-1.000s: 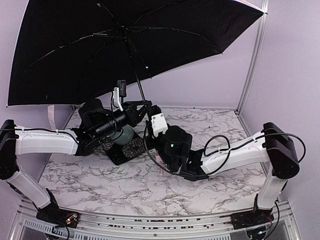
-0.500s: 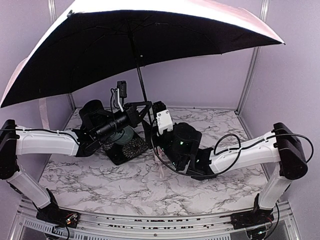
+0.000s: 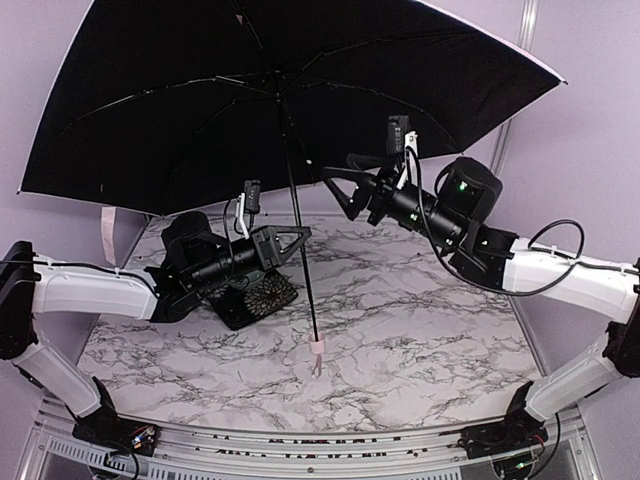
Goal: Put away the umbrella
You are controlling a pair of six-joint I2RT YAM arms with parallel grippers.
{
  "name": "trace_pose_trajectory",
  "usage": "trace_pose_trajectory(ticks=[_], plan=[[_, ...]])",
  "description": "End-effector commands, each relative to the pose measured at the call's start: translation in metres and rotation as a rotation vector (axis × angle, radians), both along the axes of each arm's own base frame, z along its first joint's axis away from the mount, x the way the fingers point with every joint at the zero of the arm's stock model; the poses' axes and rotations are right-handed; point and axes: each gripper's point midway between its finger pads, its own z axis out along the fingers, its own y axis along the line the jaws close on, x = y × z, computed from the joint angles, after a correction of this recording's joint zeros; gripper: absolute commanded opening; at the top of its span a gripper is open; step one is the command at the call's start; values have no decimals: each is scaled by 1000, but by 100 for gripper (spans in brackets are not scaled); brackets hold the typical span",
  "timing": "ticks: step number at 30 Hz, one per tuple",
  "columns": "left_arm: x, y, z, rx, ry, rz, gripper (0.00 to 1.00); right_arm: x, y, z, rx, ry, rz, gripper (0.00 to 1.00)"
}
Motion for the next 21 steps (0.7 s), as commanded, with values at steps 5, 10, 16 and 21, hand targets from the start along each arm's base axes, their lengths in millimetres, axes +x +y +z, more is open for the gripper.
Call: trace_pose_trajectory(ticks=[5, 10, 16, 21], plan=[[-56, -30, 15, -72, 20, -180, 0, 51, -5, 24, 318, 420, 240, 82], [-67, -43, 9, -76, 46, -217, 0, 61, 0, 46, 408, 430, 298, 77], [-80, -53, 7, -76, 47, -265, 0, 69, -1, 56, 469, 443, 289, 74], [-81, -54, 9, -84, 43, -257, 0, 75, -10, 53, 566, 478, 272, 55]])
